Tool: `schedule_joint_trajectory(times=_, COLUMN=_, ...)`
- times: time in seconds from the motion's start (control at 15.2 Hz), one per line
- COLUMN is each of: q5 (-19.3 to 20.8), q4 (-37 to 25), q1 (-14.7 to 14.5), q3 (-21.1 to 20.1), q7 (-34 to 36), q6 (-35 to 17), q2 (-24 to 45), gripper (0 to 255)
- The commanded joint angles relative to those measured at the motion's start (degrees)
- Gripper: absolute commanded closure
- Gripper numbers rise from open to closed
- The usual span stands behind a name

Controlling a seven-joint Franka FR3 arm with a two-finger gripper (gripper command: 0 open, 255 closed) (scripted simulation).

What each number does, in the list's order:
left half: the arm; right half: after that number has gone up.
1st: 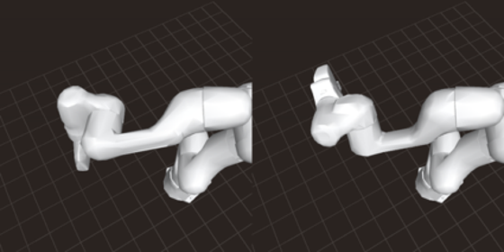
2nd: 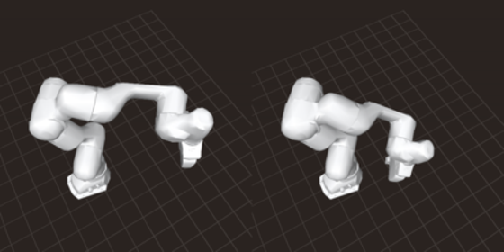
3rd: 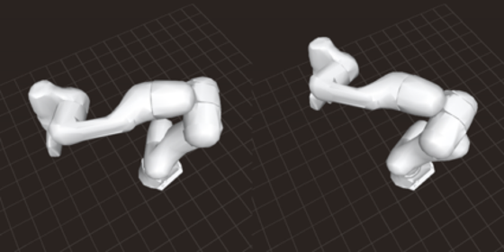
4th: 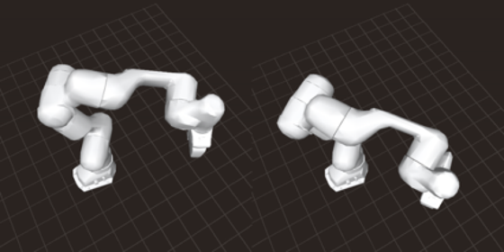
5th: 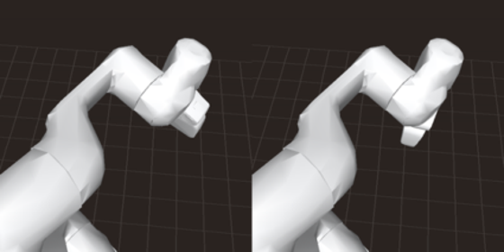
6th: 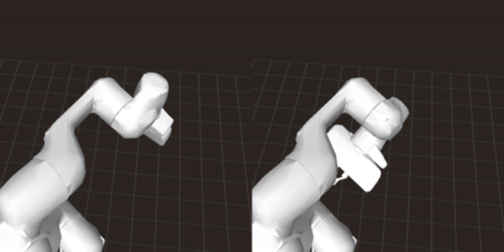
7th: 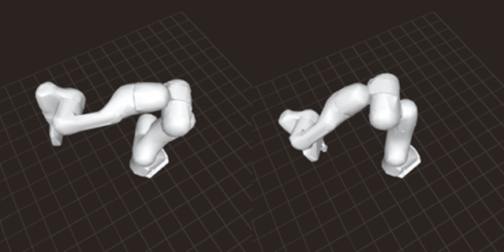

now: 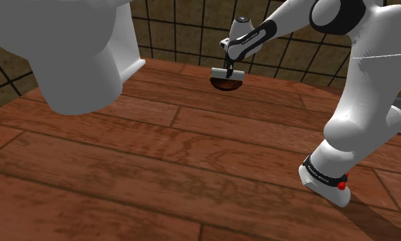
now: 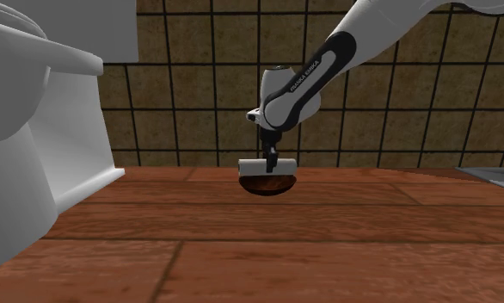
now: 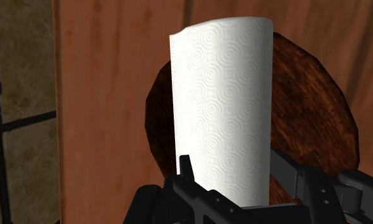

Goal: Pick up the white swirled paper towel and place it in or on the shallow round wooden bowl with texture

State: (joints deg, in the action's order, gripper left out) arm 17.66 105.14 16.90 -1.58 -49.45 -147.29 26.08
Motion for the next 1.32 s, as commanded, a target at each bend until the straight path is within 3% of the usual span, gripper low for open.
schedule_joint_trajectory(times=0.0, q5=0.34, q4=0.16, q1=-0.07, q3=0.23, q7=0.36, q6=-1.16, q2=0.97, gripper=255)
schedule_joint_trajectory(times=0.53, q5=0.34, q4=0.16, q1=-0.07, q3=0.23, q7=0.36, q6=-1.16, q2=0.97, gripper=255)
schedule_joint_trajectory(times=0.59, q5=0.34, q4=0.16, q1=-0.06, q3=0.23, q7=0.35, q6=-1.16, q2=0.97, gripper=0)
schedule_joint_trajectory(times=0.92, q5=0.34, q4=0.16, q1=-0.07, q3=0.23, q7=0.36, q6=-1.17, q2=0.97, gripper=0)
schedule_joint_trajectory(times=1.25, q5=-0.74, q4=2.38, q1=-0.16, q3=-0.67, q7=-0.33, q6=2.98, q2=-5.32, gripper=0)
